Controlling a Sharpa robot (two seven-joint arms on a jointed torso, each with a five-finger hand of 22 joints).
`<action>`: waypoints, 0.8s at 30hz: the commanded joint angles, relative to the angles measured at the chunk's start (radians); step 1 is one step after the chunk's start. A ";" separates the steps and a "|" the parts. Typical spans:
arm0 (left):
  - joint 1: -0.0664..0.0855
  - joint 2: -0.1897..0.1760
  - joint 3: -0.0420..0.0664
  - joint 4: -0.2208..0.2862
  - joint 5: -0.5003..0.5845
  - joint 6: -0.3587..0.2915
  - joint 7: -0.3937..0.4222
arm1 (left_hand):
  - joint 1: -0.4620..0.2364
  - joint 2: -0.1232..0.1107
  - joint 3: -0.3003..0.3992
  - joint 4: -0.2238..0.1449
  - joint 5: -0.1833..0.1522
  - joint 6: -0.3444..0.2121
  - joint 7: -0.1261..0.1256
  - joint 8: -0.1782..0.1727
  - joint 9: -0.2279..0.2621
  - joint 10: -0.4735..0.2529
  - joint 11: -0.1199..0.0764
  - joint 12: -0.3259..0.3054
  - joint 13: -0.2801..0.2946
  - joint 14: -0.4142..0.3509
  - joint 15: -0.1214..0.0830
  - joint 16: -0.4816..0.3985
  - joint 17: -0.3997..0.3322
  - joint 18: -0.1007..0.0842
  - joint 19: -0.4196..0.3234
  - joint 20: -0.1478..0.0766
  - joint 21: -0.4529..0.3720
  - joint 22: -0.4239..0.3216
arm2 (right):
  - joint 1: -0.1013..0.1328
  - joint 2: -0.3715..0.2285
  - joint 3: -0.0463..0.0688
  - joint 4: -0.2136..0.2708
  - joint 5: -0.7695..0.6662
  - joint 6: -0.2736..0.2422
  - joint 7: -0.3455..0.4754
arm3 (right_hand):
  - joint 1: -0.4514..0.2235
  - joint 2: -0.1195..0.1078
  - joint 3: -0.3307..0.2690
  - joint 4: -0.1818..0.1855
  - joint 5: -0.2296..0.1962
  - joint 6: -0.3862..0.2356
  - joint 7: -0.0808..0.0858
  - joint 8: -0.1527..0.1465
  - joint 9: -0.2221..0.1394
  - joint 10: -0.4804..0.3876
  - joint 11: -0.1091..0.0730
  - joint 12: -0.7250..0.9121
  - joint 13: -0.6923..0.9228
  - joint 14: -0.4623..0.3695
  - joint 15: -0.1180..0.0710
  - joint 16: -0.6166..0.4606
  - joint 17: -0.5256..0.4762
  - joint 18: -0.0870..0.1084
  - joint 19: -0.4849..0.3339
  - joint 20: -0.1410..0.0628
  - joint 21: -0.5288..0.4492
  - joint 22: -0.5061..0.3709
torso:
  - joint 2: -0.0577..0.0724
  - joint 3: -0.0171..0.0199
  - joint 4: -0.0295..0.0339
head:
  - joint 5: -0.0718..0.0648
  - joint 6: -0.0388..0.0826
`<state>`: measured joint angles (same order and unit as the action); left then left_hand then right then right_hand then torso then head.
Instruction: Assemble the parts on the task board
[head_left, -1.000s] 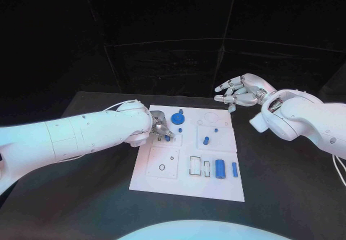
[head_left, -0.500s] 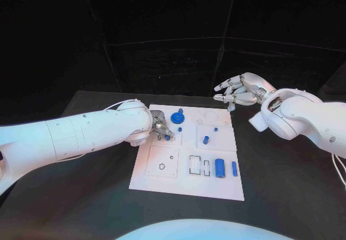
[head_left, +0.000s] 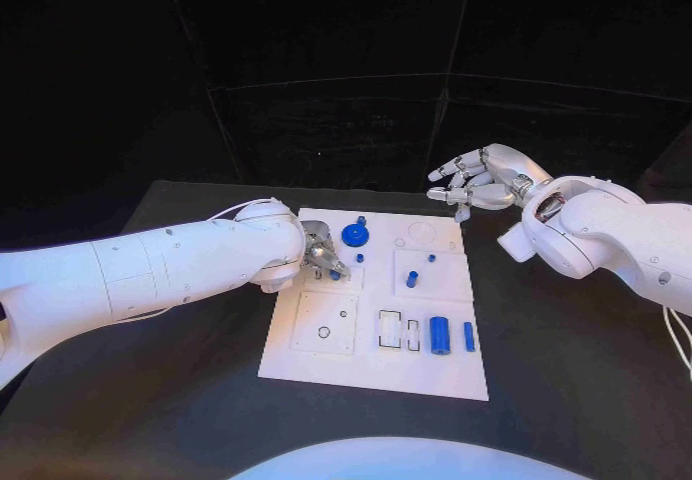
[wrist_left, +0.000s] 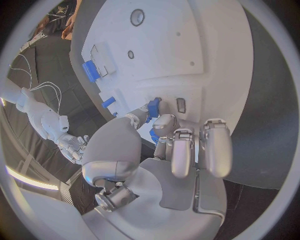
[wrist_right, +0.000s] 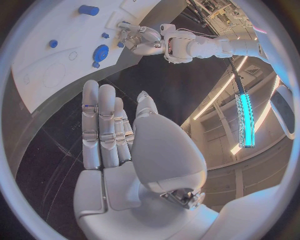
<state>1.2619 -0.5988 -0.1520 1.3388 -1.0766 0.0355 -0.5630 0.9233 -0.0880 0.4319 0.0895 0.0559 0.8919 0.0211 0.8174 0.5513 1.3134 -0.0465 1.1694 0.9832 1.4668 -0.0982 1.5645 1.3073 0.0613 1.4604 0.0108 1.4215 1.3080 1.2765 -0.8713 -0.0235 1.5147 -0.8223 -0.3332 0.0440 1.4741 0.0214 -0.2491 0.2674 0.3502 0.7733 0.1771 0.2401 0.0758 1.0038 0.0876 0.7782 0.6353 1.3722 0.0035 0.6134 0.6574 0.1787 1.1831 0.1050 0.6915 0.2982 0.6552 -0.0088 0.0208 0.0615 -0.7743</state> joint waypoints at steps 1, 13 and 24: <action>0.001 0.000 0.000 0.003 0.004 0.002 -0.005 | -0.013 0.001 -0.011 0.003 -0.002 0.007 -0.002 0.006 0.001 0.005 -0.001 0.006 0.001 0.104 -0.005 0.006 0.263 -0.010 0.017 -0.002 0.004 0.019 | 0.002 0.001 0.001 0.000 -0.002 -0.002 0.010 | 0.006 0.005 -0.007 -0.001 -0.005 -0.006 0.000 0.006 0.002 -0.009 0.000 0.004 -0.001 0.004 0.001 -0.004 0.001 0.005 0.005 0.001 -0.005 -0.002 | 0.000 0.0000 0.0004 | 0.001 0.000; 0.001 -0.002 0.001 0.003 0.004 -0.003 -0.009 | -0.034 0.000 -0.063 0.030 -0.002 0.010 -0.005 0.008 0.005 0.008 -0.003 0.010 0.002 0.104 -0.006 0.006 0.263 -0.012 0.020 -0.003 0.009 0.028 | 0.002 0.002 0.001 -0.003 -0.002 -0.002 0.010 | 0.000 0.005 -0.013 0.002 -0.008 -0.009 0.001 0.009 0.001 -0.011 0.001 0.005 -0.004 0.003 0.002 -0.009 0.003 0.004 0.005 0.002 -0.010 -0.004 | 0.000 -0.0004 0.0004 | 0.000 -0.002; 0.001 -0.005 0.001 0.001 0.004 0.005 -0.016 | -0.035 0.005 -0.071 0.035 -0.001 0.011 -0.006 0.008 0.006 0.009 -0.004 0.011 0.003 0.104 -0.007 0.006 0.263 -0.013 0.022 -0.004 0.012 0.033 | 0.002 0.003 0.001 -0.005 -0.002 0.000 0.008 | -0.002 0.005 -0.014 0.003 -0.010 -0.010 0.001 0.010 0.001 -0.012 0.002 0.006 -0.005 0.003 0.002 -0.010 0.004 0.004 0.005 0.002 -0.011 -0.005 | 0.000 -0.0001 0.0002 | 0.000 -0.004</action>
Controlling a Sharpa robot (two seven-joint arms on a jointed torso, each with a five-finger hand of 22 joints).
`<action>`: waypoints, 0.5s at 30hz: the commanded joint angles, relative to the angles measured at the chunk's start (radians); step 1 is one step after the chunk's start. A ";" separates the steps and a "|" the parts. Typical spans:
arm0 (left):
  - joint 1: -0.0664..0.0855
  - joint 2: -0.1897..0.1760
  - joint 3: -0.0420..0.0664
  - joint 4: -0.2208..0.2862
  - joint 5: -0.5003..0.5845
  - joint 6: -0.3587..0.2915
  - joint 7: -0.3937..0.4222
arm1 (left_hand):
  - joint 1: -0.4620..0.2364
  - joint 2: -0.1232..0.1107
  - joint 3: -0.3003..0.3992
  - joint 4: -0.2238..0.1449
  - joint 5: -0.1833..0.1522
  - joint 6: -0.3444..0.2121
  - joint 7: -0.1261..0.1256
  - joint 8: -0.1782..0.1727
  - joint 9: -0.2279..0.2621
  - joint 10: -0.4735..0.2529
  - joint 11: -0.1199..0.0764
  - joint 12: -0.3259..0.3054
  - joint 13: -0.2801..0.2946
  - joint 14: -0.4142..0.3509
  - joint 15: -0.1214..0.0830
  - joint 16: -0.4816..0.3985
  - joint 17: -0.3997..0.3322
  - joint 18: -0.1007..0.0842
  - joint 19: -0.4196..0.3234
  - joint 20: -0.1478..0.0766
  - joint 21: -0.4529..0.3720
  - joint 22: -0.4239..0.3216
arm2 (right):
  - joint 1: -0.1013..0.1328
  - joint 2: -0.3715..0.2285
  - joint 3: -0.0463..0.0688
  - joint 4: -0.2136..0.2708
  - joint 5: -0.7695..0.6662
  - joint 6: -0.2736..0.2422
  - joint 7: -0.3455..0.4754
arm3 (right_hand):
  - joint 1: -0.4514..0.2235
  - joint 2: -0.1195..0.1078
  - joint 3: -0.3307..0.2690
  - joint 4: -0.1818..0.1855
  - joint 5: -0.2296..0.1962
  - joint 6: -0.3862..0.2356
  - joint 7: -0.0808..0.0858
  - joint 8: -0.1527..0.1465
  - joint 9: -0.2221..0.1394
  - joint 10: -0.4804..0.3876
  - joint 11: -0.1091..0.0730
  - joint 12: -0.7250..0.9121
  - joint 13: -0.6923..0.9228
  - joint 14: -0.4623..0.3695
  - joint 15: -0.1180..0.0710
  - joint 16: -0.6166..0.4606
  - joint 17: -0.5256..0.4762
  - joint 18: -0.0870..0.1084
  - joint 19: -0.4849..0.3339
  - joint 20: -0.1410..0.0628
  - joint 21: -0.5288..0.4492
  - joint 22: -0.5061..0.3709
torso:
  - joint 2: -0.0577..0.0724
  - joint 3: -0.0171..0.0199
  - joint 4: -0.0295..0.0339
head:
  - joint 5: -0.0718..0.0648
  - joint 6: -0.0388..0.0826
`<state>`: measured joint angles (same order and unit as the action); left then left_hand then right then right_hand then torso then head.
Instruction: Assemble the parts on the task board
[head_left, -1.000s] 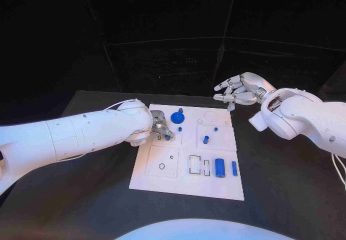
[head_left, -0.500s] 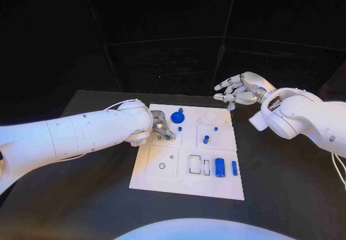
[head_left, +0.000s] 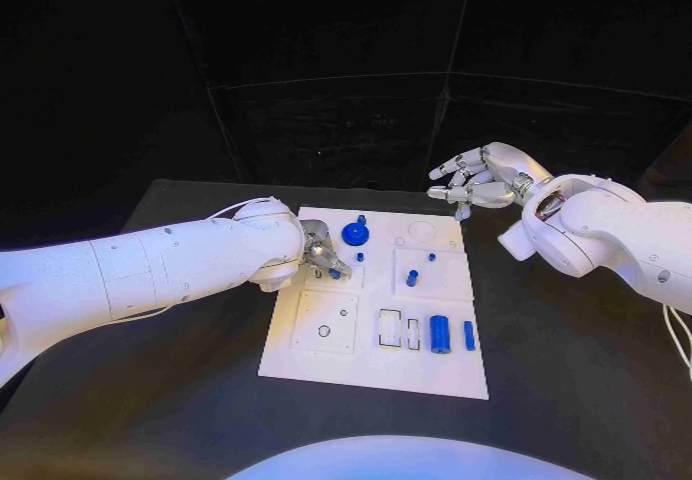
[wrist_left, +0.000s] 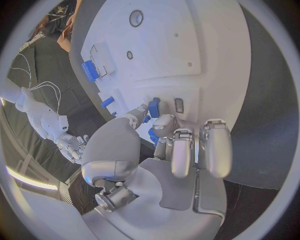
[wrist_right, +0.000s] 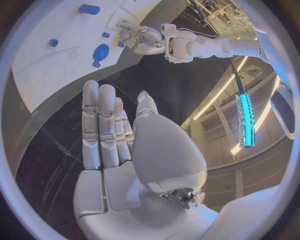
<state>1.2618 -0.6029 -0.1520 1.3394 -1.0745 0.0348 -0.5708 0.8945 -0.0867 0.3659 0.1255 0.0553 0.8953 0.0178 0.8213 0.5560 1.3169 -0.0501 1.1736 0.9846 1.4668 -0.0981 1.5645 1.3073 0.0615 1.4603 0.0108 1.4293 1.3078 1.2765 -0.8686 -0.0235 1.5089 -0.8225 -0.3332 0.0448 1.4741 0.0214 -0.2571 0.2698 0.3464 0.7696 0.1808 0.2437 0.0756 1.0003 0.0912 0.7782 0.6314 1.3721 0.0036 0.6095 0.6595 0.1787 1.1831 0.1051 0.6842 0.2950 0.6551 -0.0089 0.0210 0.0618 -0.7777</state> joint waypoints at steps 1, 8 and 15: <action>0.001 -0.002 0.001 0.001 0.002 0.006 -0.009 | -0.006 0.004 -0.005 -0.001 -0.001 0.008 -0.002 0.004 0.002 0.006 0.000 0.006 0.001 0.104 -0.007 0.006 0.263 -0.013 0.022 -0.004 0.004 0.033 | 0.002 0.001 0.001 0.000 -0.002 0.000 0.007 | -0.002 0.005 -0.006 0.001 -0.006 -0.006 -0.003 0.006 0.001 -0.008 -0.002 0.006 -0.001 0.003 0.002 -0.006 0.001 0.004 0.005 0.002 -0.004 -0.002 | 0.000 -0.0001 0.0003 | -0.001 -0.001; 0.001 -0.004 0.001 0.006 0.002 0.011 -0.011 | -0.004 0.005 -0.006 -0.001 -0.001 0.008 -0.003 0.005 0.002 0.006 -0.001 0.007 0.002 0.104 -0.007 0.006 0.263 -0.013 0.022 -0.004 0.005 0.034 | 0.002 0.002 0.001 -0.001 -0.002 0.001 0.007 | -0.002 0.005 -0.006 0.001 -0.006 -0.006 -0.003 0.006 0.001 -0.008 -0.002 0.006 -0.001 0.003 0.002 -0.006 0.001 0.004 0.005 0.002 -0.004 -0.002 | 0.000 -0.0005 0.0003 | 0.001 -0.003; 0.001 -0.006 0.001 0.010 0.002 0.008 -0.011 | -0.001 0.007 -0.007 -0.002 -0.001 0.009 -0.003 0.005 0.002 0.007 -0.001 0.008 0.003 0.104 -0.007 0.006 0.263 -0.014 0.023 -0.004 0.006 0.036 | 0.002 0.002 0.001 -0.001 -0.002 0.002 0.007 | -0.002 0.005 -0.006 0.001 -0.006 -0.006 -0.003 0.006 0.001 -0.008 -0.002 0.006 -0.001 0.003 0.002 -0.006 0.001 0.004 0.005 0.002 -0.004 -0.002 | 0.000 0.0000 0.0000 | 0.001 -0.004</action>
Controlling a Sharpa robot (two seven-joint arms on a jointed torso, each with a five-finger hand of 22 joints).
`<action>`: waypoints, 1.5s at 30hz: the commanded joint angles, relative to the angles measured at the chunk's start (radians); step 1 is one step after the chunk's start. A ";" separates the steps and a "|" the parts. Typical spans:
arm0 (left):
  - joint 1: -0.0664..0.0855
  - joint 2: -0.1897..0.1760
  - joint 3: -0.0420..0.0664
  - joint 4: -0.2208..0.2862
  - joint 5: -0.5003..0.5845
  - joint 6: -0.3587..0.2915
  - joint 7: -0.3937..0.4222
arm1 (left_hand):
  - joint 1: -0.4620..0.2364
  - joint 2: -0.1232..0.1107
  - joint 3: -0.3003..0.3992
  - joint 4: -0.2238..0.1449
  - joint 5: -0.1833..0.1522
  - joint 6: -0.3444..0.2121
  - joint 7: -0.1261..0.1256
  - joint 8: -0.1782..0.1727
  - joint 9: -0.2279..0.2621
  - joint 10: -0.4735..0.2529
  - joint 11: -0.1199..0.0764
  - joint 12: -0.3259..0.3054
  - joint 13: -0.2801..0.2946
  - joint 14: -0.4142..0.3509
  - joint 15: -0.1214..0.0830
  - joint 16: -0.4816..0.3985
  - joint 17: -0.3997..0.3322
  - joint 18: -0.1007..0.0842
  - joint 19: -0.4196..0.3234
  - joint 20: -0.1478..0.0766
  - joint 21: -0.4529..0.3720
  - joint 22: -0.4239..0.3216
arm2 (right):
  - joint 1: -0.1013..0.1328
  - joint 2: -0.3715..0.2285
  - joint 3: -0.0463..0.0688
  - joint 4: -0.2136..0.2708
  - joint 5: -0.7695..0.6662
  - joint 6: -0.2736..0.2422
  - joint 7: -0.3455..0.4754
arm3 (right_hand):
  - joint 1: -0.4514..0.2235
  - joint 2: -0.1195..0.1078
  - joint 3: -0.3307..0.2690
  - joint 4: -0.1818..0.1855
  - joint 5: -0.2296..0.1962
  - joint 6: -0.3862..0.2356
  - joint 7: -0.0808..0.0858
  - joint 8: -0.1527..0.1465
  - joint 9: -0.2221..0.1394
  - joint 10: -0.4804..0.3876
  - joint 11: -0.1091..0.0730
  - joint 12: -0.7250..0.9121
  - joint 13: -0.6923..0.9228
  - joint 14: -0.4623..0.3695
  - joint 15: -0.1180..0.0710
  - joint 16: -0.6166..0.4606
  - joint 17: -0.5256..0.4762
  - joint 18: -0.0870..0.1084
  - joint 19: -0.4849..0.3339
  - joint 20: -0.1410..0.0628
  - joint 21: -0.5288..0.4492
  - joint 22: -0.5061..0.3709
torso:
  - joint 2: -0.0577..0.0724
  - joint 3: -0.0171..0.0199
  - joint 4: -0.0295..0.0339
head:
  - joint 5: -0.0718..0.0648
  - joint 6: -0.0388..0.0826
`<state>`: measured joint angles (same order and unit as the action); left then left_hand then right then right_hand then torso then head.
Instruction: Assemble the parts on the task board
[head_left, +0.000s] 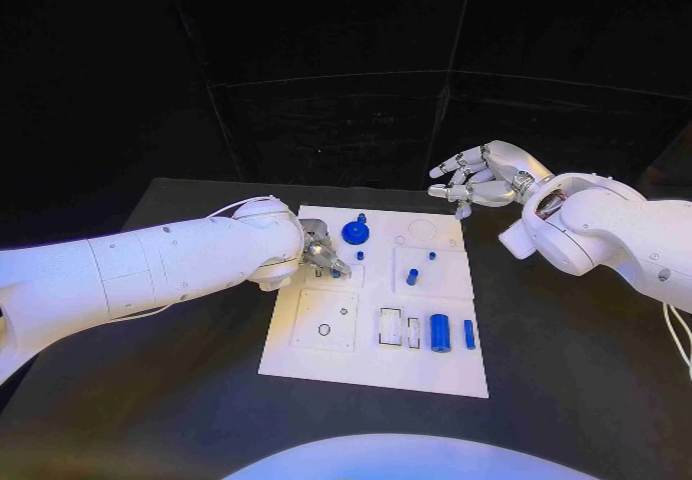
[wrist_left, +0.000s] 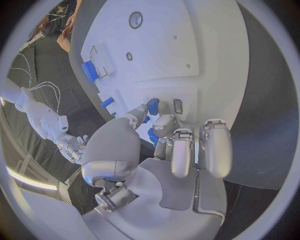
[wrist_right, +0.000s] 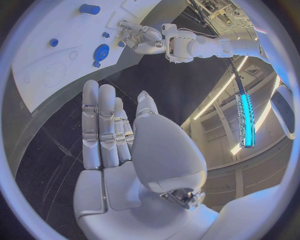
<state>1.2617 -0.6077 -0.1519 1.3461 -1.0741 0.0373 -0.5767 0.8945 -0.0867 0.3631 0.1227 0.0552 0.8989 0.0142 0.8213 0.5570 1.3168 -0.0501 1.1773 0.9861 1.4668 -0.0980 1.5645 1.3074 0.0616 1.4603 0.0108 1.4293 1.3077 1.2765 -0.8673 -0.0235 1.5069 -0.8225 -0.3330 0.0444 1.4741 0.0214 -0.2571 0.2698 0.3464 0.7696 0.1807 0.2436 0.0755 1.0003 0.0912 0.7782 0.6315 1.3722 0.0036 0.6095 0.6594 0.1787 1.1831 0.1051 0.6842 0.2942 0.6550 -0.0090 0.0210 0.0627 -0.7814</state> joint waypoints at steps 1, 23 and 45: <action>0.001 -0.001 0.001 0.004 0.002 0.005 -0.005 | -0.001 0.007 -0.005 0.001 -0.001 0.005 0.000 0.005 0.001 0.007 -0.001 0.004 0.001 0.104 -0.007 0.006 0.263 -0.014 0.023 -0.004 0.006 0.036 | 0.002 0.001 0.001 0.000 -0.002 0.002 0.007 | -0.002 0.005 -0.006 0.001 -0.006 -0.006 -0.002 0.006 0.001 -0.008 -0.002 0.006 -0.001 0.003 0.002 -0.006 0.002 0.004 0.005 0.002 -0.004 -0.001 | 0.000 0.0001 0.0001 | 0.000 0.000; 0.040 -0.045 0.087 0.009 0.042 0.053 0.021 | 0.014 -0.018 -0.209 0.080 -0.006 -0.064 0.020 -0.037 -0.008 -0.061 0.014 -0.069 -0.101 0.104 0.000 0.006 0.263 0.002 -0.011 -0.003 -0.049 -0.042 | 0.002 0.005 0.001 -0.017 -0.002 0.001 0.008 | -0.004 0.006 -0.008 0.002 -0.008 -0.008 -0.002 0.008 0.001 -0.009 -0.001 0.007 -0.003 0.002 0.002 -0.008 0.003 0.004 0.006 0.002 -0.006 -0.002 | 0.001 -0.0006 -0.0014 | -0.002 0.010; 0.086 0.118 0.093 -0.376 0.024 0.288 0.058 | 0.113 0.053 -0.308 0.101 -0.005 -0.093 0.062 -0.136 -0.095 -0.091 0.052 -0.077 -0.137 0.104 0.035 0.006 0.263 0.008 -0.021 0.034 -0.072 -0.064 | 0.002 0.019 0.001 -0.022 -0.007 0.005 0.008 | -0.005 0.007 -0.009 0.002 -0.008 -0.008 -0.002 0.008 0.001 -0.010 -0.001 0.007 -0.003 0.002 0.003 -0.009 0.003 0.004 0.006 0.002 -0.007 -0.003 | 0.005 -0.0012 -0.0041 | 0.011 0.017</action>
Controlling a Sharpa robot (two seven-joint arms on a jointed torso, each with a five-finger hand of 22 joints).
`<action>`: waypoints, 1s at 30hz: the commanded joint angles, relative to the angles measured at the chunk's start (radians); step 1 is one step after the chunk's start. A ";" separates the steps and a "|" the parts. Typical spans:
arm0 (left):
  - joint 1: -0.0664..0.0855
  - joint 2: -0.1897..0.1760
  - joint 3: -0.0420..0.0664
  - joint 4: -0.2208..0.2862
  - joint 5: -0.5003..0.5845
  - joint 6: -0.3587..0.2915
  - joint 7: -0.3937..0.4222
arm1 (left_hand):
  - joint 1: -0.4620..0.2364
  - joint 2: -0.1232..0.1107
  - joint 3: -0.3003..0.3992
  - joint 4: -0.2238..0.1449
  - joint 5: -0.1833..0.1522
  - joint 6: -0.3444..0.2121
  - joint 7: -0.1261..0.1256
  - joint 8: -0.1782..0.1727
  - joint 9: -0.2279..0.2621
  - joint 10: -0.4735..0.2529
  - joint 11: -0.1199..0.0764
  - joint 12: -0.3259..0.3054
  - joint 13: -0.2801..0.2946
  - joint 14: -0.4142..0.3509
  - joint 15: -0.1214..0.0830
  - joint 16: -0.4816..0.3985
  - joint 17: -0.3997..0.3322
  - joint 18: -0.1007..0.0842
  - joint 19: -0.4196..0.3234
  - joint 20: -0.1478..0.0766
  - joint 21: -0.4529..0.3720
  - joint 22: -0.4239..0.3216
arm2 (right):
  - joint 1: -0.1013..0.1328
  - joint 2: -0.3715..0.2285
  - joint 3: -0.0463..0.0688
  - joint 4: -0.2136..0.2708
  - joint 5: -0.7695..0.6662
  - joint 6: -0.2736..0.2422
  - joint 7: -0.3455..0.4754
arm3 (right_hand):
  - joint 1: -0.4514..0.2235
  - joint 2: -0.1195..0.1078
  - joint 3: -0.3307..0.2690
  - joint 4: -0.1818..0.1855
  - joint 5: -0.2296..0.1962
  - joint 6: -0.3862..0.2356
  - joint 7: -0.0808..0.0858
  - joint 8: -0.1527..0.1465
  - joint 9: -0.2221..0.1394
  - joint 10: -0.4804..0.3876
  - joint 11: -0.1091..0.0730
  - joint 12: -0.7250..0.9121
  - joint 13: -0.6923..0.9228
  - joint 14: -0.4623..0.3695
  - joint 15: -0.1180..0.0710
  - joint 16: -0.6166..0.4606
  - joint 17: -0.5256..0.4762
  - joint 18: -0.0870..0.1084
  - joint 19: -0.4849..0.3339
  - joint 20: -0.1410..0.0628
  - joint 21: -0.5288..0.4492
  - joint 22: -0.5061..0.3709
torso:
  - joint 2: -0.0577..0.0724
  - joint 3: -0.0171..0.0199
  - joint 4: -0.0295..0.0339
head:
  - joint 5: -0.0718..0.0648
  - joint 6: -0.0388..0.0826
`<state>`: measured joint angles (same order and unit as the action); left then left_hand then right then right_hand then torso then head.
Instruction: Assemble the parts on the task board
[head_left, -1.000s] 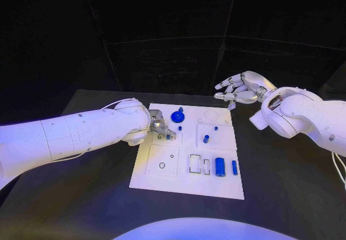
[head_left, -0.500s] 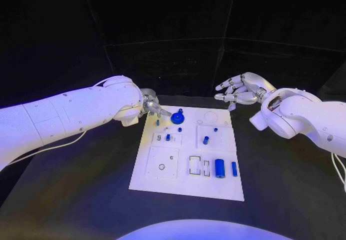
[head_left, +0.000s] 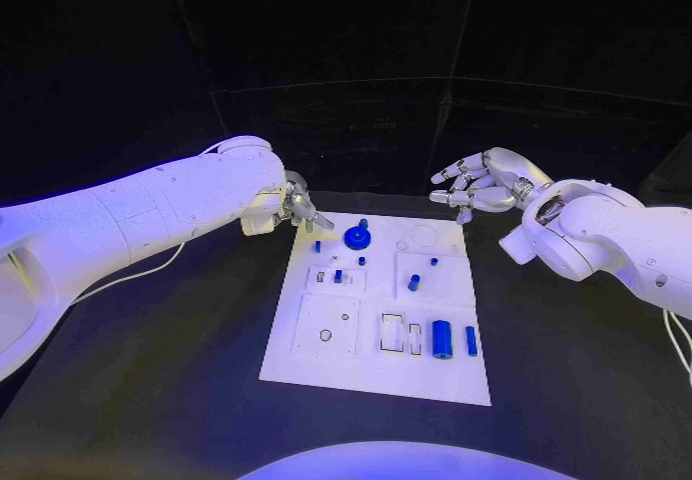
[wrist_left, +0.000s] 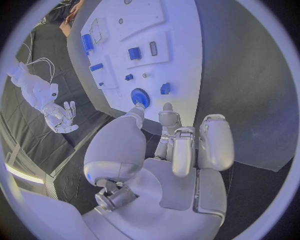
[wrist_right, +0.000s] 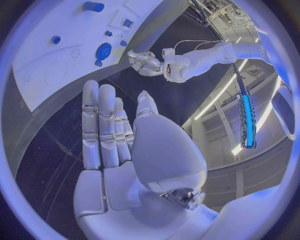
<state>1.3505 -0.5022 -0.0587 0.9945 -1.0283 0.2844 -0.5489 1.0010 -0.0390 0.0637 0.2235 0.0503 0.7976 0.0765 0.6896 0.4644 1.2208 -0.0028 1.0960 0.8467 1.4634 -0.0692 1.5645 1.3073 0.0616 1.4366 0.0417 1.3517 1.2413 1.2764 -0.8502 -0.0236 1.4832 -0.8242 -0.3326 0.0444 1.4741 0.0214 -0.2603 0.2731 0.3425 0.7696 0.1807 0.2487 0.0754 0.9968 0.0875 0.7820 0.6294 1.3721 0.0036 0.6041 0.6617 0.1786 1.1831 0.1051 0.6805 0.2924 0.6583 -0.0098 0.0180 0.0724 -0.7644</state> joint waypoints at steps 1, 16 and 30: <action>-0.005 0.018 -0.001 -0.034 -0.023 0.041 0.033 | 0.008 0.008 -0.012 0.002 0.000 0.011 -0.001 -0.004 -0.003 0.007 0.004 0.006 0.004 0.107 0.006 0.006 0.263 0.008 0.004 0.003 0.007 0.004 | 0.002 0.003 0.001 0.002 -0.006 0.004 0.008 | -0.004 0.007 -0.006 -0.001 -0.004 -0.009 -0.002 0.004 0.001 -0.006 0.002 0.004 -0.001 0.002 0.002 -0.004 0.001 0.004 0.006 0.002 -0.004 -0.001 | 0.001 -0.0004 -0.0007 | 0.001 0.000; -0.031 0.064 -0.002 -0.106 -0.028 0.041 0.052 | 0.019 0.021 -0.028 0.005 0.000 0.025 -0.004 -0.003 -0.010 0.013 0.001 0.015 0.011 0.107 0.004 0.006 0.263 0.006 0.008 0.002 0.013 0.014 | 0.002 0.007 0.001 0.002 -0.008 0.005 0.009 | -0.003 0.010 -0.006 -0.002 0.001 -0.010 -0.002 0.005 0.001 -0.006 0.002 0.005 -0.002 0.003 0.002 -0.005 0.002 0.005 0.007 0.003 -0.005 -0.002 | 0.000 -0.0001 0.0015 | -0.001 -0.003; -0.042 0.080 -0.002 -0.133 -0.030 0.072 0.052 | 0.062 0.042 -0.038 -0.011 0.000 0.037 -0.007 -0.004 -0.019 0.015 -0.001 0.020 0.011 0.107 0.002 0.006 0.263 0.005 0.010 0.000 0.016 0.021 | 0.002 0.011 0.001 -0.001 -0.008 0.007 0.009 | -0.003 0.010 -0.006 -0.002 0.001 -0.010 -0.002 0.005 0.001 -0.006 0.002 0.005 -0.002 0.003 0.002 -0.005 0.002 0.005 0.007 0.003 -0.005 -0.002 | -0.001 0.0002 0.0017 | -0.001 -0.008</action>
<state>1.3074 -0.4247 -0.0617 0.8626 -1.0501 0.3302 -0.5081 1.0539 0.0041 0.0293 0.2165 0.0503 0.8276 0.0678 0.6897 0.4469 1.2276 -0.0036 1.1119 0.8568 1.4634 -0.0693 1.5645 1.3073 0.0616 1.4385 0.0412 1.3613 1.2611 1.2764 -0.8398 -0.0236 1.4821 -0.8297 -0.3310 0.0449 1.4740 0.0214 -0.2603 0.2731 0.3426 0.7663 0.1774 0.2487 0.0754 0.9968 0.0875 0.7820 0.6286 1.3721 0.0036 0.6041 0.6624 0.1786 1.1831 0.1051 0.6805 0.2917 0.6576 -0.0098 0.0196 0.0716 -0.7715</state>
